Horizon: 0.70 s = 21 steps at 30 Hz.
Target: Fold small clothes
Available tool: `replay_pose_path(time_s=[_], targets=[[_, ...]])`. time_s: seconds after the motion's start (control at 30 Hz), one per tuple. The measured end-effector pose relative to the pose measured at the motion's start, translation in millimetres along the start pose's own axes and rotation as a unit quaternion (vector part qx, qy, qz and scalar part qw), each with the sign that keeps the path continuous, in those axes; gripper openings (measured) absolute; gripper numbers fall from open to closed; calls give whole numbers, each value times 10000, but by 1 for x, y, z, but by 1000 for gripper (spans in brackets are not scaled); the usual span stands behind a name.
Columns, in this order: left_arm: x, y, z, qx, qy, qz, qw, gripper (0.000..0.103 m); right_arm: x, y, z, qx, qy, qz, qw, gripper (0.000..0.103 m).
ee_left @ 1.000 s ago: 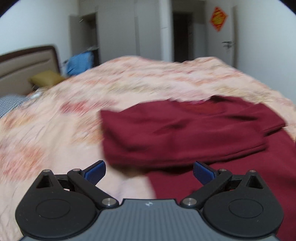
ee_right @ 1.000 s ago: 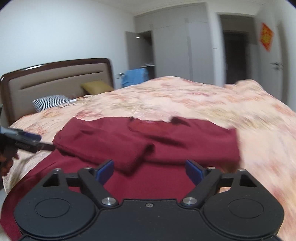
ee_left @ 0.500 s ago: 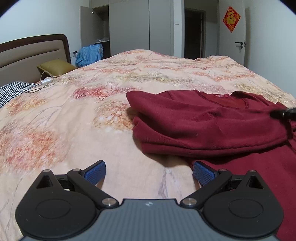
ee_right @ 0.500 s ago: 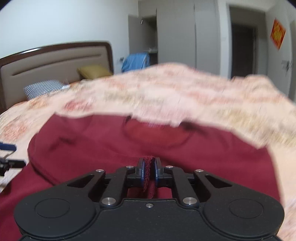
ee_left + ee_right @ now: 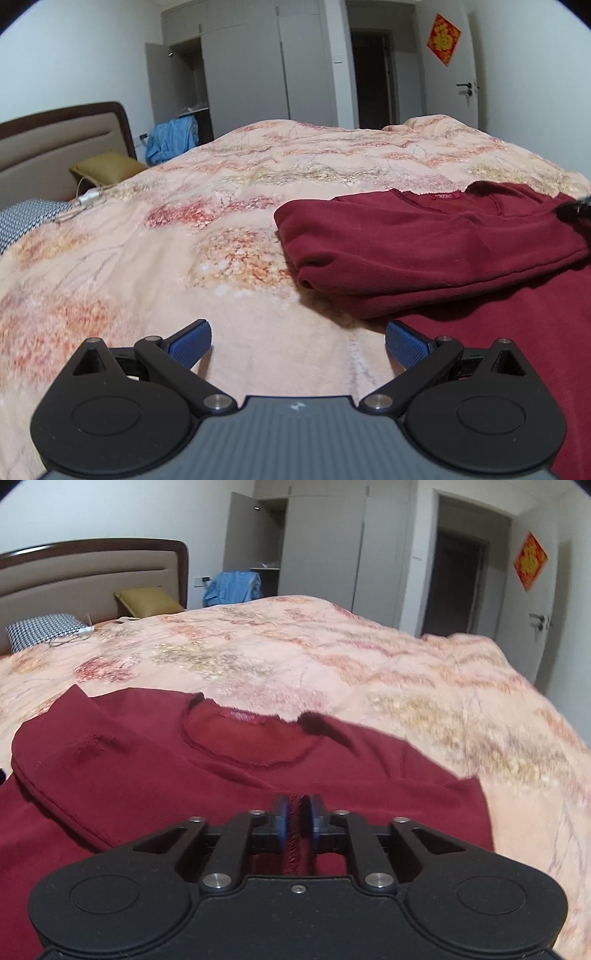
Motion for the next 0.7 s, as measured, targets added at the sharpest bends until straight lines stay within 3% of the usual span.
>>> replay_pose_path(time_s=[0.07, 0.13, 0.33, 0.5, 0.57, 0.63, 0.7], targets=[[4, -1, 2, 94, -79, -6, 9999, 101, -4, 8, 10, -166, -153, -11, 9997, 31], [8, -4, 4, 185, -140, -105, 9997, 93, -4, 18, 21, -279, -244, 94, 9993, 40], [15, -11, 10, 391, -421, -320, 9978, 82, 27, 64, 57, -381, -338, 1118, 9924, 63], [14, -11, 12, 640, -560, -511, 9951, 73, 64, 111, 89, -644, -332, 1718, 9825, 65], [14, -12, 12, 759, -611, -578, 9936, 66, 82, 128, 101, -693, -230, 1968, 9777, 65], [18, -13, 12, 778, -552, -708, 9929, 52, 102, 144, 112, -701, -80, 2216, 9726, 64], [18, -15, 11, 811, -563, -772, 9921, 48, 121, 157, 117, -639, 104, 2432, 9678, 64]])
Point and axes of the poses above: each gripper's, at about its wrist camera, not at the fingertips, and x roughly the way its jaws point, y to its left, z to its top, the point moved 4 cm from there along x, roughly the way its jaws point, and after that the axes turned 12 degrees about z, right-handed, at the moved point
